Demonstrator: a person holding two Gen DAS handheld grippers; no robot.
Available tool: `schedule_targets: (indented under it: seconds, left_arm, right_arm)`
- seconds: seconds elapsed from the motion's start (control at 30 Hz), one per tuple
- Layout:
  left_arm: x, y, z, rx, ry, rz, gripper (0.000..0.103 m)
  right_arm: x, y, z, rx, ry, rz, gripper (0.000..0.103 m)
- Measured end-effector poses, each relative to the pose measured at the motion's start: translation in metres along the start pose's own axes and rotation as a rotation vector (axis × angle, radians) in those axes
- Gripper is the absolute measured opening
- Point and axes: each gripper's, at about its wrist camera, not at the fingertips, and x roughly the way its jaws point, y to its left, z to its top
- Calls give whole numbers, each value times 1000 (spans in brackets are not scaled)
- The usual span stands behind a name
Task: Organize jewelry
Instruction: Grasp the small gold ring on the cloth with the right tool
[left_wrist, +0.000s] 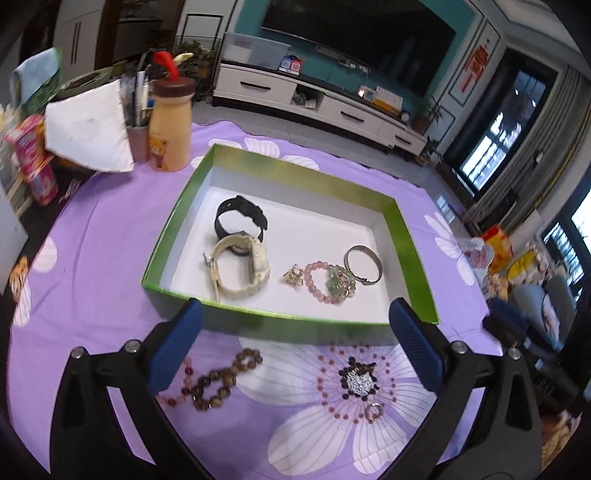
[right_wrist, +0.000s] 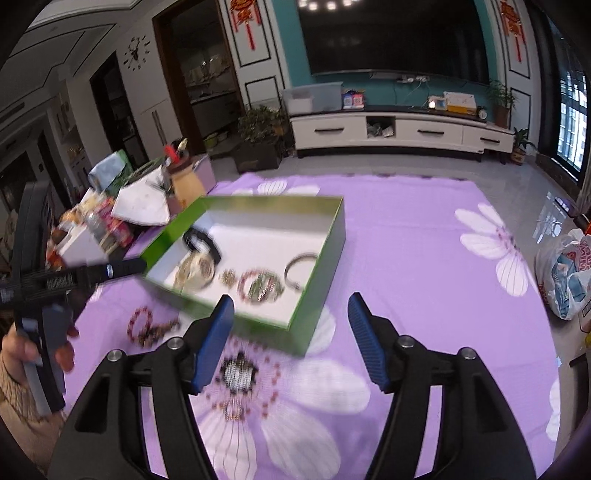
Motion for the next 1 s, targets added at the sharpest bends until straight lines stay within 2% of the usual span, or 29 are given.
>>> schedule_targets:
  seconds: [0.1,0.2,0.33,0.37,0.47,0.57,0.73,0.9,1.0]
  left_arm:
    - [-7,-2,-14,14,-34,10,101]
    - [-13,-5,-29,35,-35,28,101]
    - [-24,-3,-53,66,-63,2,101]
    - [-25,-2,-59,72,-56,10,101]
    - [-19,7,-78,50,35,-4,101]
    - [-15,13,-90,26,77,-33,101]
    - [-10,9,-101,63,97,9,101]
    - [-2,-2,-104,94,118,9,101]
    - [3,-8,-104,110,131,5,101]
  right_arm:
    - [1,4,-20,-18,43,18,64]
    - [4,11,-40,-41,96,41,64]
    - [11,24,-63,-81,152,62,64]
    - [14,28,-69,-92,168,65,64]
    - [25,38,-83,-122,208,83,63]
    - [38,48,-92,-156,226,87,53]
    - [57,55,-97,-171,228,73,41]
    - [66,62,-98,-221,219,45,33]
    - [67,64,-97,-259,212,28,21]
